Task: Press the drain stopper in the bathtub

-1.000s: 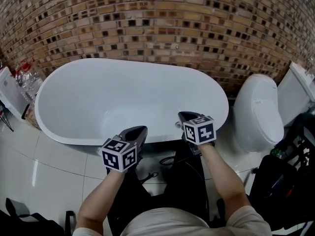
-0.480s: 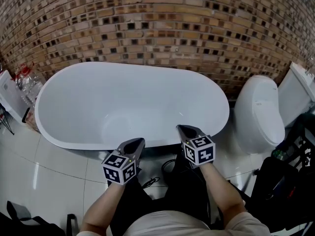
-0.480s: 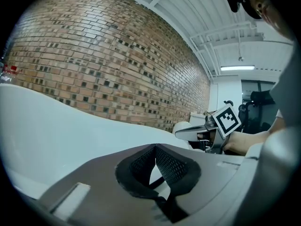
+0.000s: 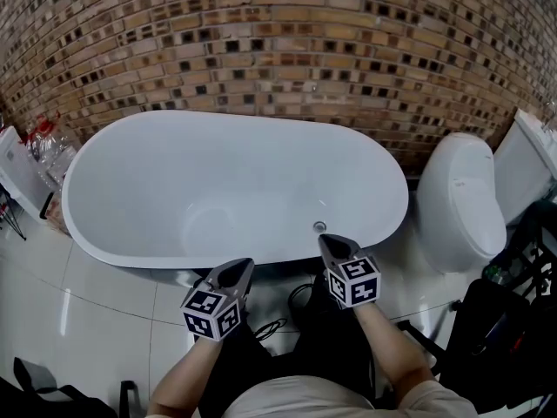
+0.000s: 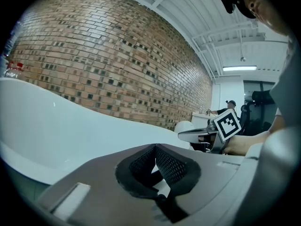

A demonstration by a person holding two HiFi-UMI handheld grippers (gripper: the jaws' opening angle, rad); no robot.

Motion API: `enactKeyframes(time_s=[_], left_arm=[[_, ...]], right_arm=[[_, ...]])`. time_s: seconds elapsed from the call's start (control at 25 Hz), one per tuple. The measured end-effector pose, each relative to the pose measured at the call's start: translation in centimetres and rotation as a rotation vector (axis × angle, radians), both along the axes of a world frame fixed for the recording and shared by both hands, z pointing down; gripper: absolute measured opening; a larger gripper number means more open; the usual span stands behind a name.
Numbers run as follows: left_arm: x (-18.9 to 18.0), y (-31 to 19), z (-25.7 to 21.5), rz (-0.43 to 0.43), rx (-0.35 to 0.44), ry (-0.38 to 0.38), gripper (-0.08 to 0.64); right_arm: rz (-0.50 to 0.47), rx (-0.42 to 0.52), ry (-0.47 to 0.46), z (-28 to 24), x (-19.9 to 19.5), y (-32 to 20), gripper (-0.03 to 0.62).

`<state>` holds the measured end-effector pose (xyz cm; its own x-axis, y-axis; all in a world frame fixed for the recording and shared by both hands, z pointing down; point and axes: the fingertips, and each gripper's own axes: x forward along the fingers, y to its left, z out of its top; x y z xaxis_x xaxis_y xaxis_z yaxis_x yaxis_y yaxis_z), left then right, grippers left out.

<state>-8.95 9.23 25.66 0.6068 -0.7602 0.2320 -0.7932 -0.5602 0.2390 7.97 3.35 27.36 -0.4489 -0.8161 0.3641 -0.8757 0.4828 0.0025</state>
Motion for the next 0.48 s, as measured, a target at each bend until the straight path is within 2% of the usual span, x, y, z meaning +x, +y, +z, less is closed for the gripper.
enactKeyframes(time_s=[0.24, 0.48], left_arm=[[0.1, 0.2, -0.9, -0.001, 0.023, 0.015, 0.008], [0.8, 0.6, -0.8, 0.0, 0.016, 0.04, 0.008]], right_arm=[[-0.002, -0.01, -0.027, 0.8, 0.5, 0.6, 0.015], [-0.017, -0.016, -0.015, 1.3, 0.0, 0.7, 0.015]])
